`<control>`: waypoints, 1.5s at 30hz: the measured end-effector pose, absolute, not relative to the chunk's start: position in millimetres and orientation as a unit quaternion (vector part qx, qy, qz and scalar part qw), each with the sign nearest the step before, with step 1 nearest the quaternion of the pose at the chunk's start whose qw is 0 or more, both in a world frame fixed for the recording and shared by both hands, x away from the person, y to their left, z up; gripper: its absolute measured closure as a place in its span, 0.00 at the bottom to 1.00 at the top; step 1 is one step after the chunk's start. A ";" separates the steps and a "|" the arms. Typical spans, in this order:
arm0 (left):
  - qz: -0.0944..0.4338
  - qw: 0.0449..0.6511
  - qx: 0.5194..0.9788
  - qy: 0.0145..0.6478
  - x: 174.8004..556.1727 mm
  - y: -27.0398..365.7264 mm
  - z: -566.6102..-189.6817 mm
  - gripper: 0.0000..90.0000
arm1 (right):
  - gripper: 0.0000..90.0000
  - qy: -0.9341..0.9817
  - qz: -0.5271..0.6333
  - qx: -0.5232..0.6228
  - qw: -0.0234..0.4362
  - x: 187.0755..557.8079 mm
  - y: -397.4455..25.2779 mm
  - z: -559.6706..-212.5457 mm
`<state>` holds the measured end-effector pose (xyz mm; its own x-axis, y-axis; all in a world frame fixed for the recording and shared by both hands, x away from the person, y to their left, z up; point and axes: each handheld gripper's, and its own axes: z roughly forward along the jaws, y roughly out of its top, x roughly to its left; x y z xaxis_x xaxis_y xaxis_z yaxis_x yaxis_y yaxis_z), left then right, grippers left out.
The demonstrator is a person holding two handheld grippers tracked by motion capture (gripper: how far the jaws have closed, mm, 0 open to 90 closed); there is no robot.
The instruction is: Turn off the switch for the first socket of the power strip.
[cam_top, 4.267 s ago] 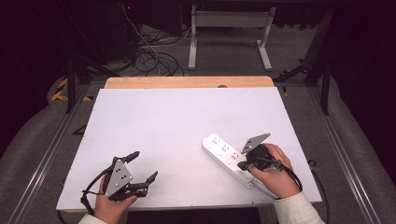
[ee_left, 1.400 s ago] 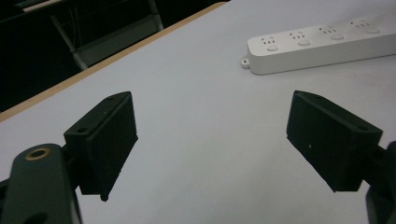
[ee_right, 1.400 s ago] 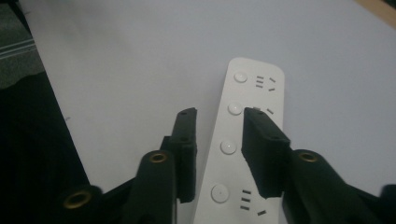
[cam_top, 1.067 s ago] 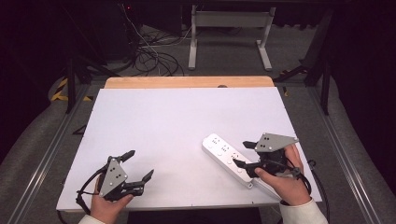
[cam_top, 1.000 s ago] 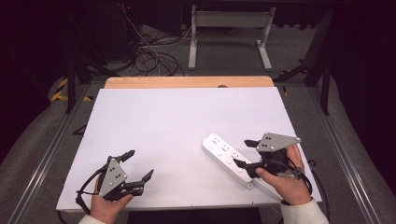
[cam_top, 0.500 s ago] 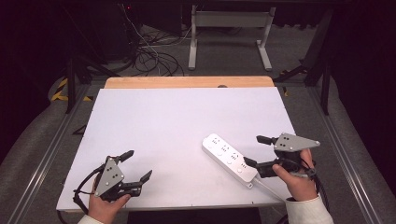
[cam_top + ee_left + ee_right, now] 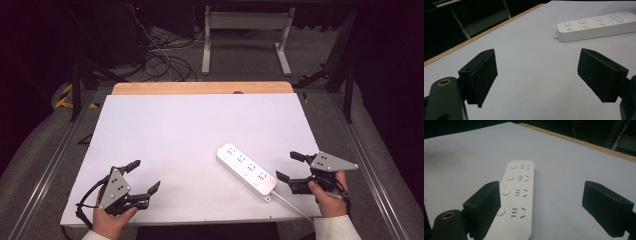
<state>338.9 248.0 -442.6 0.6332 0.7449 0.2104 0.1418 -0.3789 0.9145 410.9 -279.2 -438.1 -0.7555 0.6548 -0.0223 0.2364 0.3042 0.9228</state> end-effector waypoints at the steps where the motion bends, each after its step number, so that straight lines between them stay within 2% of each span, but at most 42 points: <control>1: 0.316 0.477 0.767 0.290 339.0 248.1 -442.7 0.18 | 0.17 0.782 0.516 0.285 0.203 410.9 -279.2 -438.1; 9: 0.316 0.476 0.767 0.291 340.8 249.7 -443.8 0.18 | 0.15 0.780 0.509 0.299 0.206 408.3 -291.4 -454.3; 29: 0.312 0.470 0.770 0.297 343.4 256.5 -448.3 0.18 | 0.15 0.787 0.492 0.329 0.171 398.4 -301.1 -487.6; 45: 0.326 0.482 0.762 0.286 342.1 256.7 -448.6 0.18 | 0.14 0.792 0.499 0.293 0.196 394.9 -295.1 -474.1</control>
<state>342.1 256.7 -448.6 0.6240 0.7497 0.2202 0.1227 -0.3723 0.9200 394.9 -295.1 -474.1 -0.7511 0.6600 -0.0182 0.2688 0.3309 0.9046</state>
